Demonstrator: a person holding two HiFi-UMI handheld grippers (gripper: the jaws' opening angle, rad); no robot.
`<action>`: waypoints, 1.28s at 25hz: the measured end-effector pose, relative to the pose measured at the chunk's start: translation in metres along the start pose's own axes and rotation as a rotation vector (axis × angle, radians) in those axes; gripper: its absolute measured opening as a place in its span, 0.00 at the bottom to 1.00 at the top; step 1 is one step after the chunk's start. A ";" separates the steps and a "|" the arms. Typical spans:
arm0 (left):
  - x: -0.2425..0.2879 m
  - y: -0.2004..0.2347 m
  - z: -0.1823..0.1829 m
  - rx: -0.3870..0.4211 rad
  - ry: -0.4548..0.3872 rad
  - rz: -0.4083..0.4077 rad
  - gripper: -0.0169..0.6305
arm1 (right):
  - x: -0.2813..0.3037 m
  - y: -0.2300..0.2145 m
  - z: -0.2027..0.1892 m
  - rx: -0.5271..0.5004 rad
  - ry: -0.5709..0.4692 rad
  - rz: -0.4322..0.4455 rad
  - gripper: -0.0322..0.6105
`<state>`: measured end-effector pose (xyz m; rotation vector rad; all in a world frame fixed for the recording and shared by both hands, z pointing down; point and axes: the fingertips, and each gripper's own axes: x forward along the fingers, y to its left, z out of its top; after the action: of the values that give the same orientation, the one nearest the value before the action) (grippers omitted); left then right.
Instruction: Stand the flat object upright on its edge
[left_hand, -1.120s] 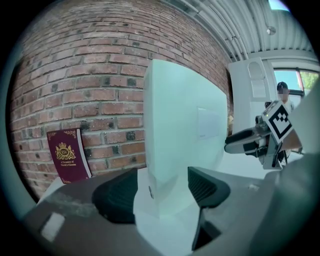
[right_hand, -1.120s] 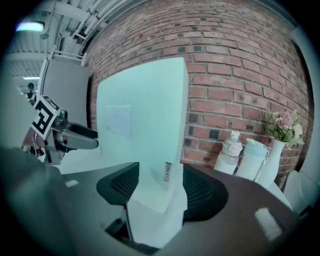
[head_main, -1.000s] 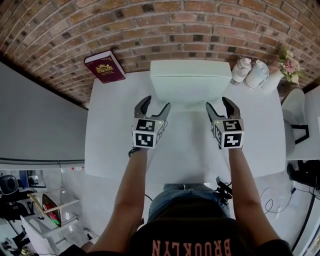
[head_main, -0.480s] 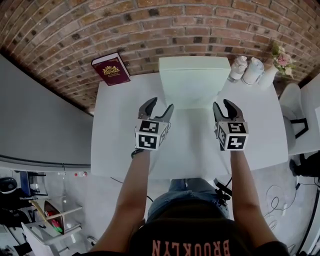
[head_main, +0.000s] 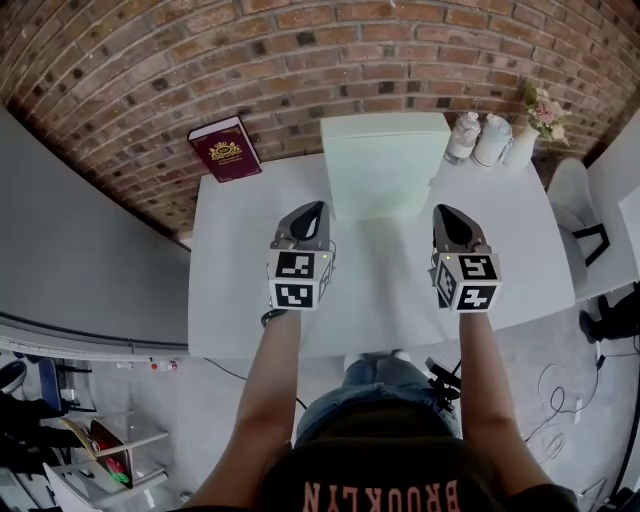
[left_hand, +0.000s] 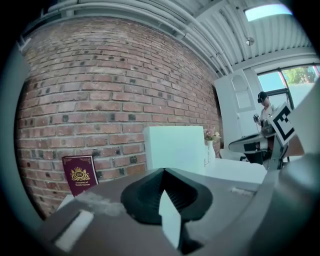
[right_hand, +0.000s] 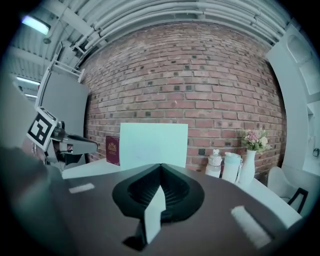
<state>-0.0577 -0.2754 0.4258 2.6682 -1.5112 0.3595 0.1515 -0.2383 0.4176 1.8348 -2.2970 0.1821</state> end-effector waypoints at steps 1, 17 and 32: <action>-0.003 -0.001 0.004 0.001 -0.009 0.004 0.02 | -0.003 0.001 0.003 0.004 -0.008 0.003 0.05; -0.056 -0.047 0.054 -0.005 -0.100 0.099 0.02 | -0.073 0.006 0.060 -0.042 -0.113 0.131 0.05; -0.117 -0.097 0.093 0.023 -0.152 0.153 0.02 | -0.133 0.017 0.084 -0.065 -0.177 0.230 0.05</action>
<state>-0.0169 -0.1421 0.3150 2.6590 -1.7706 0.1857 0.1568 -0.1266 0.3056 1.6122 -2.5993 -0.0228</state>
